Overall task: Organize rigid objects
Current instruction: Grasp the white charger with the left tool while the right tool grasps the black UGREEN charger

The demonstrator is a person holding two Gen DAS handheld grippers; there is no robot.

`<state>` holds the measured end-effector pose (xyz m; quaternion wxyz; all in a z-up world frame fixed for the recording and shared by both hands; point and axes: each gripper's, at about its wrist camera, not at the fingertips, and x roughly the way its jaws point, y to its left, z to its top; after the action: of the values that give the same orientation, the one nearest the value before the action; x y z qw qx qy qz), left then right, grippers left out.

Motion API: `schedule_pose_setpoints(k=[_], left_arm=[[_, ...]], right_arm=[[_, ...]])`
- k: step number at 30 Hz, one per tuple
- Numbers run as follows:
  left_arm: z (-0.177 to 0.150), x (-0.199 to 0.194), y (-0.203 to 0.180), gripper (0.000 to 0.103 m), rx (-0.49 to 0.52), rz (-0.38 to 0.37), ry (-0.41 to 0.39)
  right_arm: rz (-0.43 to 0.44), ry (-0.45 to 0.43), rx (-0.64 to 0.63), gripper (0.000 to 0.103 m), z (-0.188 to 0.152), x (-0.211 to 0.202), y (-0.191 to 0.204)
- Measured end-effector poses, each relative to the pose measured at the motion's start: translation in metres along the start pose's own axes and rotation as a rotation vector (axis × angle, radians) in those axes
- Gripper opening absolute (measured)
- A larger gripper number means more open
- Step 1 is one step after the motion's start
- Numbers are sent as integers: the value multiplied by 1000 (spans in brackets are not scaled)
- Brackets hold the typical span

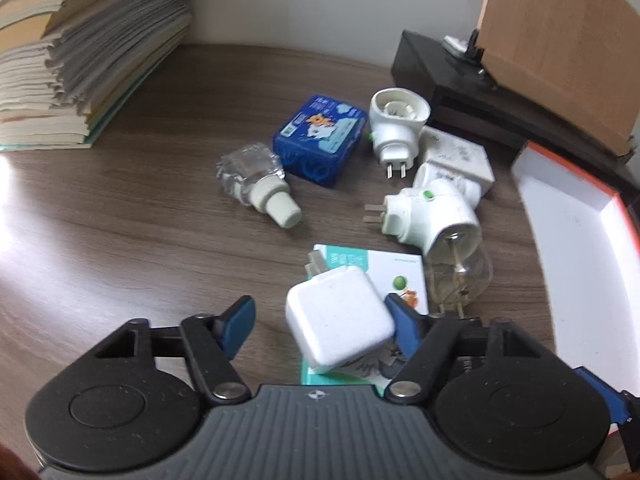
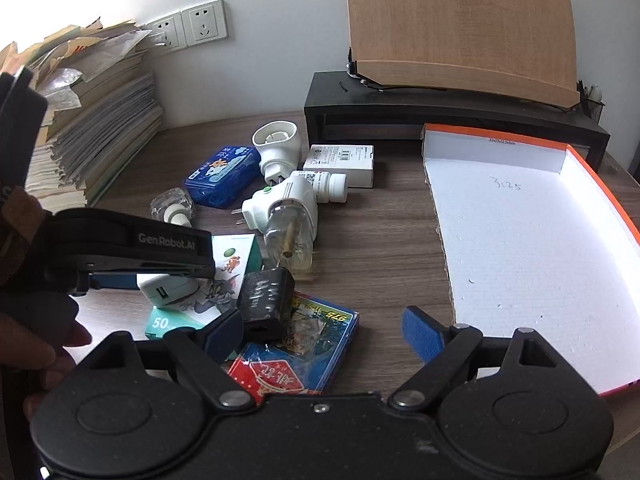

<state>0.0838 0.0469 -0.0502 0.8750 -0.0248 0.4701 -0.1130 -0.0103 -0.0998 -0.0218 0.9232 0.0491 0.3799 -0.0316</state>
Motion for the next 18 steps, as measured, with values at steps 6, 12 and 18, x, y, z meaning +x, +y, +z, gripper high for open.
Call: schedule_pose_setpoints(k=[6, 12, 18], left_arm=[[-4, -5, -2, 43, 42, -45, -38], [-8, -9, 6, 42, 51, -63, -48], [-10, -11, 14, 42, 48, -75, -49]], right_arm=[[45, 1, -59, 101, 3, 10, 5], [90, 21, -127, 90, 4, 27, 18], [122, 9, -105, 70, 10, 33, 13]])
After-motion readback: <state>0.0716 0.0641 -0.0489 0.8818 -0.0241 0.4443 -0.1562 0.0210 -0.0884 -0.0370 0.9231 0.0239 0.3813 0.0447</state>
